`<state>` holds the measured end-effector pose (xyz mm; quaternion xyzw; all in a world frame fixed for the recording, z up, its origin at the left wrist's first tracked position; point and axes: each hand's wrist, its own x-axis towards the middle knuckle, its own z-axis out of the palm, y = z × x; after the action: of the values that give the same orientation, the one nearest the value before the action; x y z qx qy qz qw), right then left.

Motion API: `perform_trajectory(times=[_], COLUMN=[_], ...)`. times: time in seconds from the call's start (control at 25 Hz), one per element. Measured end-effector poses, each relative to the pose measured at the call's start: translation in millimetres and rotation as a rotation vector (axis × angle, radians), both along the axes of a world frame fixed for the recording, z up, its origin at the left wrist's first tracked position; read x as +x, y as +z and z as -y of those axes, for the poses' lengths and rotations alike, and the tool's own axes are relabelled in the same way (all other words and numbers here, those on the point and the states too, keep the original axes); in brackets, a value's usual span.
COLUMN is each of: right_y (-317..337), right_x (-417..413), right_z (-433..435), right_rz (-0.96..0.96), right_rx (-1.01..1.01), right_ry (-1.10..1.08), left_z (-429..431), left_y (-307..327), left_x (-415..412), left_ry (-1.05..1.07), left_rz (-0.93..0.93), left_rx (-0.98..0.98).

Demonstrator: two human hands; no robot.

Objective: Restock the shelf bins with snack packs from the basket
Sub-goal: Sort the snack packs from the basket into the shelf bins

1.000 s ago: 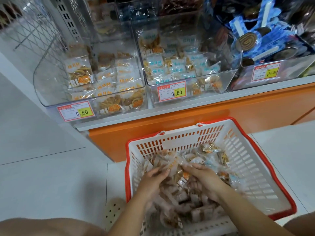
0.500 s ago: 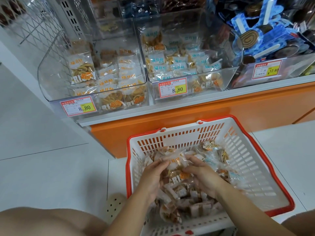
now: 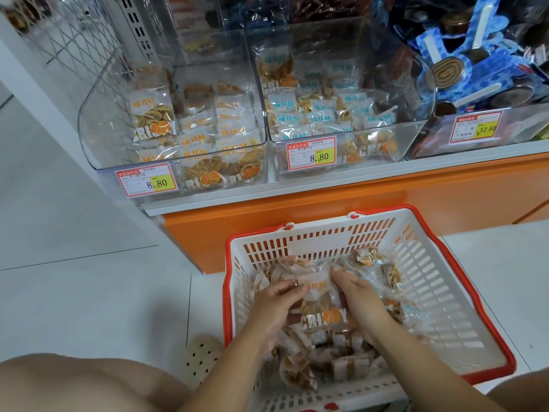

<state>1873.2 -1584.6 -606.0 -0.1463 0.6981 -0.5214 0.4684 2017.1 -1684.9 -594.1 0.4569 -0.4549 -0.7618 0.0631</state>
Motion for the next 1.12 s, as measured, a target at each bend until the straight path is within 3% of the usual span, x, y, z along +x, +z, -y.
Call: perform_trajectory(times=[0.28, 0.48, 0.72, 0.84, 1.0, 1.12], right_y=[13.5, 48.8, 141.4, 205.7, 251.1, 244.6], right_x=[3.3, 19.5, 41.9, 54.5, 65.6, 63.0], right_z=[3.5, 9.8, 46.8, 96.1, 190.4, 267.0], right_rz=[0.143, 0.061, -0.295, -0.477, -0.706, -0.724], right_rx=[-0.038, -0.081, -0.201, -0.321, -0.436, -0.331], right_ry=[0.087, 0.125, 0.243, 0.231, 0.148, 0.193], left_z=[11.9, 17.9, 57.1, 102.6, 167.1, 187.4], left_y=[12.1, 42.3, 128.9, 179.0, 194.0, 178.8], left_x=[4.1, 15.0, 46.3, 77.8, 125.3, 127.4], left_ry=[0.129, 0.161, 0.036, 0.214, 0.506, 0.453], left_rz=[-0.055, -0.065, -0.064, -0.086, 0.282, 0.413], left_rx=[0.007, -0.081, -0.547, -0.868, -1.333, -1.299])
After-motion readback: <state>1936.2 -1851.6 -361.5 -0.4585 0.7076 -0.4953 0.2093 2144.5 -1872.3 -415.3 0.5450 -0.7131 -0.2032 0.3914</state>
